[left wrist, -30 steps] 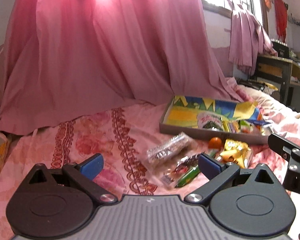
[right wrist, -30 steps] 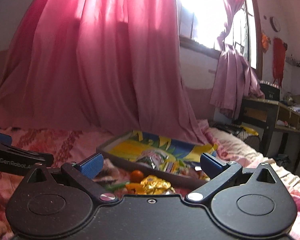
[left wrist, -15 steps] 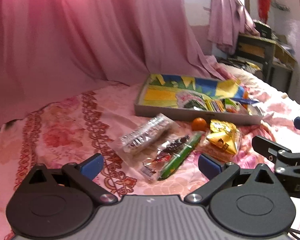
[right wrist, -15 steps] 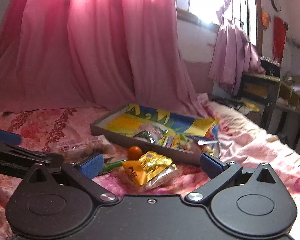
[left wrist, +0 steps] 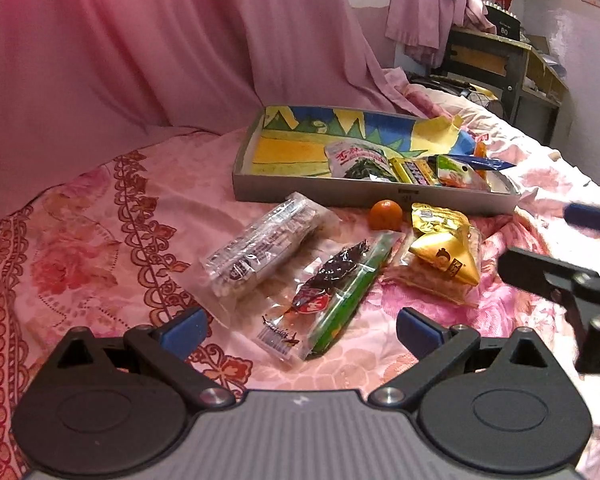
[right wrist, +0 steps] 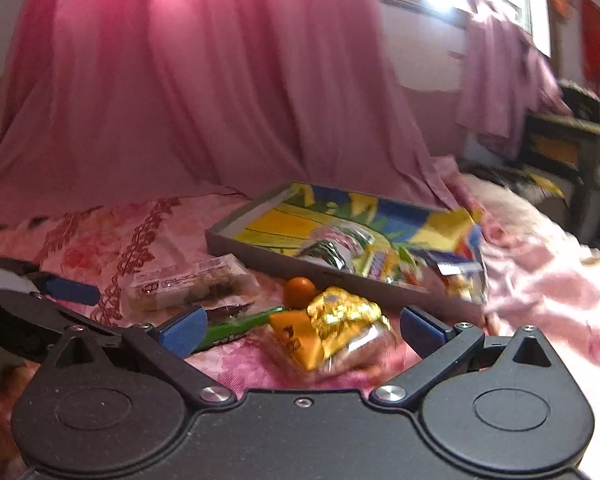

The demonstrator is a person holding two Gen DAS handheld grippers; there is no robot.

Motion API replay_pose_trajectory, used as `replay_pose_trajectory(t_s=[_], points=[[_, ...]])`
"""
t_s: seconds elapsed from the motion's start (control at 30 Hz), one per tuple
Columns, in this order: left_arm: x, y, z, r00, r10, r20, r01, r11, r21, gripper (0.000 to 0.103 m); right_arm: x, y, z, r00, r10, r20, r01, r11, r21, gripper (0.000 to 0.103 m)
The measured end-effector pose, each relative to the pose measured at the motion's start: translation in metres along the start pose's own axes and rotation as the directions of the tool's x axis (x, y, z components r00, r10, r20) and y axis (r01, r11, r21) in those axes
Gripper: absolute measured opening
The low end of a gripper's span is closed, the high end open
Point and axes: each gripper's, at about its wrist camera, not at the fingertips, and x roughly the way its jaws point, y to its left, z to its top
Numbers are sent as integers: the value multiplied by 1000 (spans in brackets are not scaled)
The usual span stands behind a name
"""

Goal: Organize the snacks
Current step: 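Move both open tools back toward the snack pile beside the tray, then grasp the gold pouch with the right tool while the left tool hovers over the pile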

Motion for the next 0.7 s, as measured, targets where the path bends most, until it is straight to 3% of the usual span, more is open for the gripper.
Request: replay_pose_trajectory(t_s=[0.2, 0.33, 0.47, 0.57, 0.7], points=[[15, 7, -1, 1000, -15, -22, 16, 1000, 17, 103, 31, -4, 3, 998, 49, 37, -41, 982, -186, 102], [27, 14, 1, 997, -42, -60, 42, 999, -1, 103, 59, -8, -3, 999, 48, -25, -53, 970, -238, 95], [38, 21, 2, 993, -82, -89, 75, 994, -74, 102, 74, -6, -11, 993, 64, -98, -85, 968, -234, 79], [40, 25, 1, 992, -93, -90, 85, 992, -93, 101, 76, 4, -17, 991, 66, -112, -97, 950, -295, 73], [39, 29, 1, 989, -117, -94, 104, 986, -127, 99, 78, 15, -22, 989, 39, -144, -92, 923, -375, 45]])
